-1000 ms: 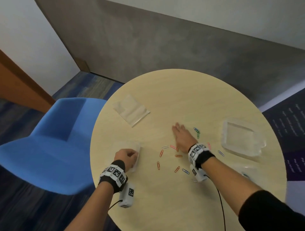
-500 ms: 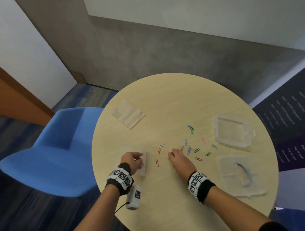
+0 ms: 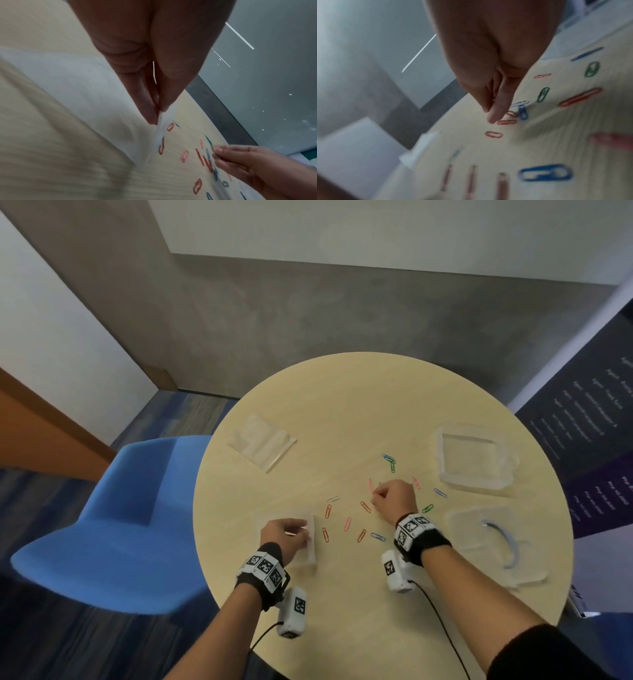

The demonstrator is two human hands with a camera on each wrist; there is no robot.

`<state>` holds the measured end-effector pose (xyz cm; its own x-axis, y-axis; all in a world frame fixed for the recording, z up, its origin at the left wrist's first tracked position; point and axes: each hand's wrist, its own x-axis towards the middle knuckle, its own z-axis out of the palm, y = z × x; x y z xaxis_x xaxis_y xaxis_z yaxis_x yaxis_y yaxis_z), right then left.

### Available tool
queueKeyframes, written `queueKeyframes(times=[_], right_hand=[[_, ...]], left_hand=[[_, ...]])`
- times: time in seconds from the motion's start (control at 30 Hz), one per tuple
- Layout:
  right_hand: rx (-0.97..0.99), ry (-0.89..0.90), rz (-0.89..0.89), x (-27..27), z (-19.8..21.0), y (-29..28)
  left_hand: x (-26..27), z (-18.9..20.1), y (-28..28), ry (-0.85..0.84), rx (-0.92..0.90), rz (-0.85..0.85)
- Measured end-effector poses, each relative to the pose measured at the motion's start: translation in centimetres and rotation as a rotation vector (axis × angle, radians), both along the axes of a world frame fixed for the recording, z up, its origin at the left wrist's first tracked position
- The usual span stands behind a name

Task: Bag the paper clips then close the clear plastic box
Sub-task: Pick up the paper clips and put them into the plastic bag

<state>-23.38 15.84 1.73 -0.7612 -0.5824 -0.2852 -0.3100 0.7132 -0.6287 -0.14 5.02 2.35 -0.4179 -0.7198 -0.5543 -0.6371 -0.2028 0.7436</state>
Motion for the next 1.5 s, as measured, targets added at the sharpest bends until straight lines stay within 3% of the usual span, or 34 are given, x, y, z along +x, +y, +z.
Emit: queueKeyframes(times=[0.07, 0.13, 0.23, 0.4, 0.7, 0.87, 1.03, 1.17, 1.23, 1.33, 1.5], right_hand=[[-0.233, -0.345, -0.172, 1.7, 1.1, 0.4], [-0.382, -0.695, -0.208, 4.4, 2.5, 0.0], [-0.462, -0.904, -0.146, 7.7, 3.1, -1.1], [-0.404, -0.67, -0.105, 8.4, 2.0, -1.9], [-0.176, -0.205, 0.146, 8.9, 2.2, -3.0], [-0.131, -0.346, 0.201, 8.9, 2.8, -3.4], [-0.332, -0.468, 0.15, 5.7, 4.3, -2.9], [-0.181, 0.059, 0.023, -1.9, 2.0, -3.3], [0.014, 0.166, 0.107, -5.1, 0.3, -3.2], [0.272, 0.185, 0.272, -6.9, -1.9, -3.0], [0.287, 0.299, 0.551, -3.3, -2.7, -1.9]], left_hand=[[-0.6, 0.2, 0.2, 0.02, 0.001, -0.016], [-1.4, 0.4, 0.5, 0.055, -0.01, -0.043], [-2.2, 1.1, 1.1, 0.12, -0.041, -0.098], [-2.1, 1.4, 1.3, 0.158, -0.105, -0.059], [-1.8, 1.9, 0.9, 0.271, -0.075, -0.022], [-1.3, 2.0, 0.2, 0.235, -0.072, 0.031], [-0.8, 2.5, -0.2, 0.155, -0.112, 0.072], [0.5, 2.7, -1.2, 0.136, -0.087, 0.132], [1.1, 2.7, -1.5, 0.146, -0.083, 0.137], [1.5, 2.6, -2.0, 0.161, -0.067, 0.145], [1.6, 2.3, -2.2, 0.176, -0.052, 0.148]])
